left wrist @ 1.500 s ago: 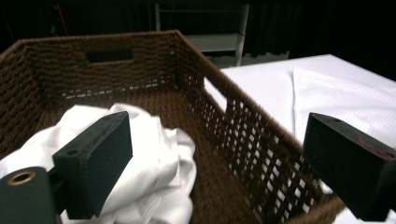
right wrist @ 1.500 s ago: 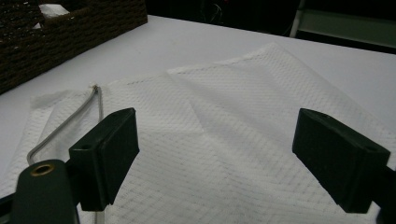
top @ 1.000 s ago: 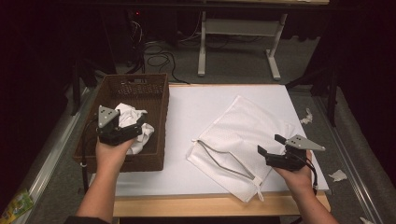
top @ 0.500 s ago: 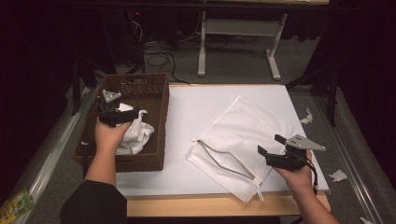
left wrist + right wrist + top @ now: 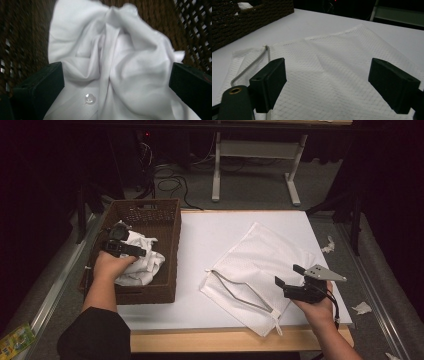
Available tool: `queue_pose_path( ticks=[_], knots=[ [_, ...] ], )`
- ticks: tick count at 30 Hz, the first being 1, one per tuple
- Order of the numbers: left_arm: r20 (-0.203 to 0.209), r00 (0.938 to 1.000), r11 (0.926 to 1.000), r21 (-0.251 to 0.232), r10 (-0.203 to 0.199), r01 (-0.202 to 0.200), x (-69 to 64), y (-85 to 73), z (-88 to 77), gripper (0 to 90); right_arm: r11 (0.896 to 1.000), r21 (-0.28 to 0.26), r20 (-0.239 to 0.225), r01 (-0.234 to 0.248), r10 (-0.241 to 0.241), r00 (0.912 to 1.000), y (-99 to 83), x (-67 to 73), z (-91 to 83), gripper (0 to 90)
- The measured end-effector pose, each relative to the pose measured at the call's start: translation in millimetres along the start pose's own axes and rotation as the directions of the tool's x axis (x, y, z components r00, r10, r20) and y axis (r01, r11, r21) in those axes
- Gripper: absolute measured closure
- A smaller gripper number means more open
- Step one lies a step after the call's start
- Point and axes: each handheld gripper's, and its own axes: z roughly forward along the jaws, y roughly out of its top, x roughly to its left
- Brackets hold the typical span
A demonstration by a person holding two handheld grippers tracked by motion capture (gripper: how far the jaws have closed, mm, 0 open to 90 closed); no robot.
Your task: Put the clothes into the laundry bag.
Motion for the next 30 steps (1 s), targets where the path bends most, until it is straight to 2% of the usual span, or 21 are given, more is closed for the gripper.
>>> queue_pose_path(
  ticks=[1,3,7,9,10,12,15,16,20,27,30],
  knots=[
    [0.008,0.9999,0.9976,0.068,-0.009,0.009,1.5,1.1,7.4,0.3,1.0,0.0,0.0,-0.002,0.002,1.0,-0.1,-0.3,0.2,15.6],
    [0.014,0.9998,0.9913,0.131,-0.014,0.012,2.3,1.6,15.2,0.3,1.0,0.002,0.001,-0.006,0.006,1.0,-0.5,-0.7,0.3,15.6],
    [0.034,0.9991,0.9702,0.241,-0.028,0.019,2.1,0.9,32.4,0.2,1.0,0.0,0.0,-0.001,0.001,1.0,-1.0,-1.4,0.3,15.7],
    [0.036,0.9991,0.9554,0.295,-0.022,0.01,1.7,-1.1,40.8,0.0,1.0,0.001,-0.002,0.0,0.0,1.0,-1.0,-1.0,0.5,15.7],
    [0.038,0.9989,0.9534,0.301,-0.028,0.016,0.9,-2.2,44.3,0.0,1.0,0.004,-0.002,-0.004,0.004,1.0,-1.1,-0.5,0.5,15.8],
    [0.042,0.9987,0.9539,0.3,-0.031,0.017,0.3,-4.4,49.0,0.0,1.0,0.006,0.0,-0.006,0.006,1.0,-1.3,0.2,0.5,15.9],
    [0.022,0.9997,0.9541,0.299,0.007,-0.013,-3.5,-7.6,53.6,0.1,1.0,0.006,0.0,-0.004,0.004,1.0,-1.4,0.3,0.7,15.9],
    [0.015,0.9996,0.9515,0.307,0.023,-0.027,-4.3,-7.9,54.3,0.2,1.0,0.004,0.0,-0.003,0.003,1.0,-1.4,0.4,0.7,16.0],
    [-0.008,0.9996,0.9529,0.302,0.028,-0.024,-6.9,-8.6,55.2,2.4,1.0,0.007,0.002,-0.005,0.005,1.0,-1.5,0.4,0.8,16.0],
    [-0.021,0.9977,0.9652,0.255,0.065,-0.058,-13.9,-10.2,49.1,20.5,1.0,0.006,0.003,-0.001,0.001,1.0,-1.6,1.8,0.3,16.4],
    [-0.045,0.9939,0.9685,0.233,0.101,-0.088,-17.1,-10.8,46.4,36.4,1.0,0.008,0.005,0.003,-0.003,1.0,-1.8,1.7,0.4,16.4]
  ],
)
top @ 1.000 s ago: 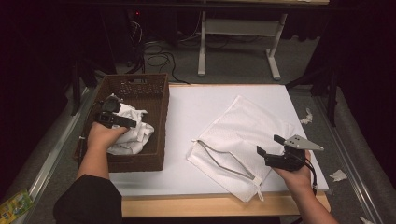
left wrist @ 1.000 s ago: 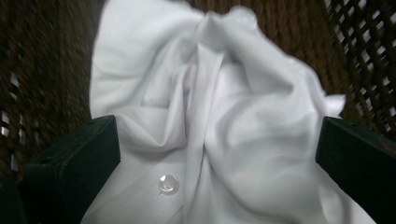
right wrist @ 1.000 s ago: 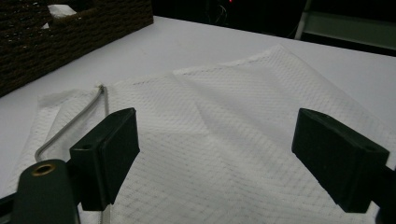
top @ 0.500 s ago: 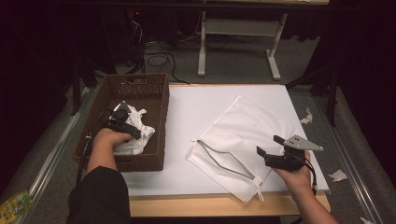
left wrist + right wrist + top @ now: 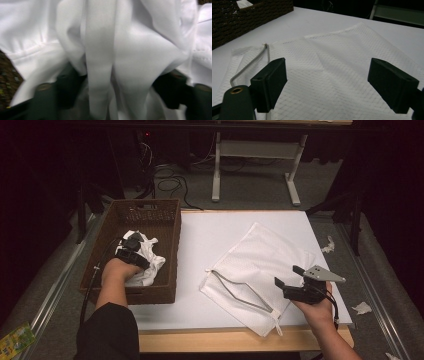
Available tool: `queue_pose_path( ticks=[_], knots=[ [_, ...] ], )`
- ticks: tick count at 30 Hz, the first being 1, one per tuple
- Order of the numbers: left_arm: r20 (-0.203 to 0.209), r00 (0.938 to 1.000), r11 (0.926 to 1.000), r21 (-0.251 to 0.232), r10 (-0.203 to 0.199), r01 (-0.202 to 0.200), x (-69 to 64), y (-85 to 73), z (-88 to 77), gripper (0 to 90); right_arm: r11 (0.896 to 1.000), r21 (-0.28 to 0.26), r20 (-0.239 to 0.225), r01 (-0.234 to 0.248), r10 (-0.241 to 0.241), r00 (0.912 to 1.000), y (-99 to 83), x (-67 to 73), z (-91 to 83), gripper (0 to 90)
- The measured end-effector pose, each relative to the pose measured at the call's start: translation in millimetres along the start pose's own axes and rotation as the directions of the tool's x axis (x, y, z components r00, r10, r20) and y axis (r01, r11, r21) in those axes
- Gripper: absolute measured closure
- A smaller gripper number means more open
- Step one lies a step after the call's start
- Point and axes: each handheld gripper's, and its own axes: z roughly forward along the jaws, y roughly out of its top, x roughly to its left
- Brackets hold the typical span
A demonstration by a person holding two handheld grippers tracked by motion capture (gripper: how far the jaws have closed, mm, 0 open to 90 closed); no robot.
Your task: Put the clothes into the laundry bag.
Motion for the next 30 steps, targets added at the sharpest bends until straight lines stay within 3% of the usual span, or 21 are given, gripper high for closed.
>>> queue_pose_path(
  ticks=[5,10,13,16,18,23,26,28,30],
  knots=[
    [-0.004,0.9991,0.9988,-0.022,0.043,-0.043,-3.6,-0.9,-3.4,56.5,1.0,0.005,-0.006,-0.008,0.008,0.9999,-0.4,-0.4,0.7,16.4],
    [0.016,0.9992,0.9987,-0.035,0.038,-0.037,-2.0,-0.5,-7.9,71.9,1.0,0.0,-0.008,-0.006,0.006,1.0,-0.1,0.3,0.5,16.4],
    [0.046,0.9988,0.9976,-0.068,0.018,-0.015,1.3,-1.7,-11.6,76.0,1.0,0.0,-0.007,-0.005,0.005,1.0,0.0,0.4,0.5,16.4],
    [0.045,0.9987,0.9962,-0.085,0.024,-0.02,1.0,-2.0,-13.6,76.6,1.0,-0.006,-0.006,-0.006,0.006,1.0,0.3,-0.4,-0.4,16.4],
    [0.045,0.9985,0.9911,-0.131,0.032,-0.026,0.0,-3.0,-18.0,76.7,1.0,-0.006,-0.002,-0.009,0.009,1.0,0.3,-0.8,-1.2,16.4],
    [0.02,0.9988,0.9621,-0.27,0.044,-0.037,-0.4,-7.5,-32.1,76.7,1.0,-0.01,-0.003,-0.008,0.008,1.0,0.6,-0.5,-1.1,16.4],
    [0.005,0.9989,0.9372,-0.346,0.047,-0.043,-1.1,-10.5,-38.9,76.7,1.0,-0.006,-0.005,-0.01,0.01,0.9999,0.7,0.7,-1.0,16.4],
    [-0.006,0.9987,0.9257,-0.375,0.052,-0.05,-1.5,-12.2,-41.7,76.7,1.0,-0.008,-0.002,-0.003,0.003,1.0,0.6,0.5,-1.0,16.2],
    [-0.016,0.9984,0.9063,-0.419,0.054,-0.055,-2.2,-13.9,-45.9,76.6,1.0,-0.016,-0.003,-0.001,0.001,1.0,0.7,-0.1,-0.8,16.0]
  ],
)
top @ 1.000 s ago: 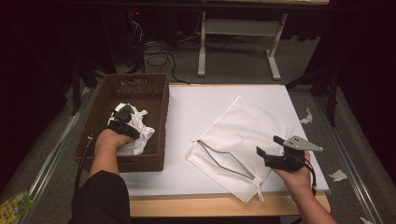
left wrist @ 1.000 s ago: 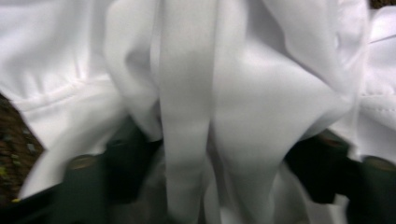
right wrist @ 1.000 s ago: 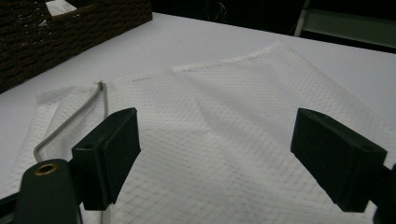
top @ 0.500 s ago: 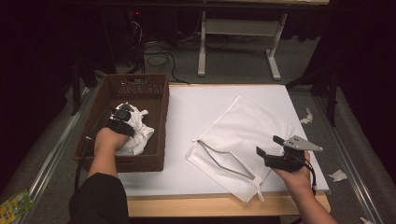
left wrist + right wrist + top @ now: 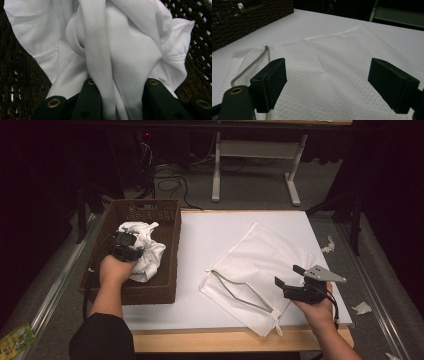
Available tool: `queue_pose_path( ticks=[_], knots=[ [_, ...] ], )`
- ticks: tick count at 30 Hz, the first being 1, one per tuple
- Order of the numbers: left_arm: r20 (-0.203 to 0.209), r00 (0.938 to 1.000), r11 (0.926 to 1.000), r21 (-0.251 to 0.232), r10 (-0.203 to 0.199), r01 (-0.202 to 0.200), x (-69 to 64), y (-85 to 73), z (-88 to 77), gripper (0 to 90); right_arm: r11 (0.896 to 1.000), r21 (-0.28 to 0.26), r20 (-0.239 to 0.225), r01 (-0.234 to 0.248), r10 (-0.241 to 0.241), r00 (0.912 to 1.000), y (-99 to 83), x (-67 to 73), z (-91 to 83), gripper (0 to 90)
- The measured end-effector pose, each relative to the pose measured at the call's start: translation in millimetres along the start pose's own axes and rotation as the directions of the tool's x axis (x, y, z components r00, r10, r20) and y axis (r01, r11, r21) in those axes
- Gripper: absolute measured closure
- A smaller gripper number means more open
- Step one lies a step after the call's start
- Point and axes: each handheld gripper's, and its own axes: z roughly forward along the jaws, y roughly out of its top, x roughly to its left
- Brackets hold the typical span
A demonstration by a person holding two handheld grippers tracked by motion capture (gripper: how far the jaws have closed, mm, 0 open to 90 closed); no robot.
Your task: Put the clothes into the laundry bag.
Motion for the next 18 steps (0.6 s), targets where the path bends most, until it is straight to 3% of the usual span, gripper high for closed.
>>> queue_pose_path(
  ticks=[4,8,9,10,11,18],
  knots=[
    [0.002,1.0,0.9943,-0.107,0.006,-0.006,0.4,-1.0,-11.0,76.5,1.0,0.001,-0.002,0.004,-0.004,1.0,-0.4,0.1,0.7,16.0],
    [-0.018,0.9996,0.9737,-0.226,0.02,-0.024,-1.3,-3.4,-22.2,76.5,1.0,0.009,-0.001,-0.002,0.002,1.0,-0.7,1.3,1.6,16.0],
    [-0.016,0.9995,0.9682,-0.248,0.026,-0.029,-1.4,-4.1,-24.7,76.5,1.0,0.006,-0.003,0.008,-0.008,1.0,-0.7,0.8,2.0,16.0],
    [-0.016,0.9995,0.9682,-0.248,0.026,-0.029,-1.4,-4.1,-24.7,76.4,1.0,0.006,-0.003,0.008,-0.008,1.0,-0.7,0.8,2.0,16.0],
    [-0.023,0.9993,0.9619,-0.271,0.028,-0.033,-1.8,-4.8,-26.9,76.4,1.0,0.009,-0.002,0.004,-0.004,1.0,-0.7,1.5,1.8,16.0],
    [-0.03,0.9991,0.9234,-0.383,-0.029,0.015,3.8,-10.1,-38.4,76.3,1.0,0.007,0.0,0.007,-0.007,1.0,-0.7,2.0,1.6,16.0]
  ],
)
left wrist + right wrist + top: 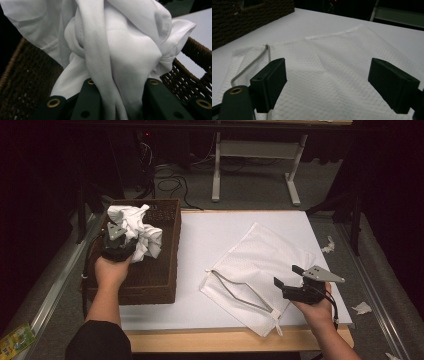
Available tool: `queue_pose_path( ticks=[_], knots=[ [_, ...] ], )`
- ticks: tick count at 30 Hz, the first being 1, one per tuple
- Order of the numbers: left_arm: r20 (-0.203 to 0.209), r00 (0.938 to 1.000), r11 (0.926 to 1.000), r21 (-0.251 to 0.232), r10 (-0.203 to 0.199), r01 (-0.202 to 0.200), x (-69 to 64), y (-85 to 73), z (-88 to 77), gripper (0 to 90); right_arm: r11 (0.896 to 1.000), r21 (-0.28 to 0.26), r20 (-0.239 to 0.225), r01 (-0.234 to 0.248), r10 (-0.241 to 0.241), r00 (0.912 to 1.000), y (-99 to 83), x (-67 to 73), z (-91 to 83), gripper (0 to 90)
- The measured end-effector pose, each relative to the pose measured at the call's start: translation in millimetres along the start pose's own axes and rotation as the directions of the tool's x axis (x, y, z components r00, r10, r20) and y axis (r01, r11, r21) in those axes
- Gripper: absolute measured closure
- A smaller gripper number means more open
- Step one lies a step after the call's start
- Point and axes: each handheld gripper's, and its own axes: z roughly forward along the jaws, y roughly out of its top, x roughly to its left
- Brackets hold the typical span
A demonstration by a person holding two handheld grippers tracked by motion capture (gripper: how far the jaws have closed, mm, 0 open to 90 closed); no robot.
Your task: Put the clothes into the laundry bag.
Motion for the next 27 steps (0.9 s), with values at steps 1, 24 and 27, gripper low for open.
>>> queue_pose_path(
  ticks=[1,24,27],
  knots=[
    [-0.008,1.0,0.9998,-0.018,-0.003,0.003,0.5,0.0,-2.0,76.3,1.0,0.0,0.0,0.0,0.0,1.0,0.0,-0.1,0.1,16.0],
    [-0.008,0.9983,0.9721,-0.228,-0.058,0.055,5.5,3.3,-22.9,76.6,1.0,0.002,0.0,-0.012,0.012,0.9999,-0.6,0.7,-0.6,16.0],
    [0.005,0.9986,0.9679,-0.246,-0.053,0.053,2.6,7.9,-25.3,76.7,1.0,0.002,0.001,-0.011,0.011,0.9999,-1.1,-1.0,0.5,16.0]
  ],
)
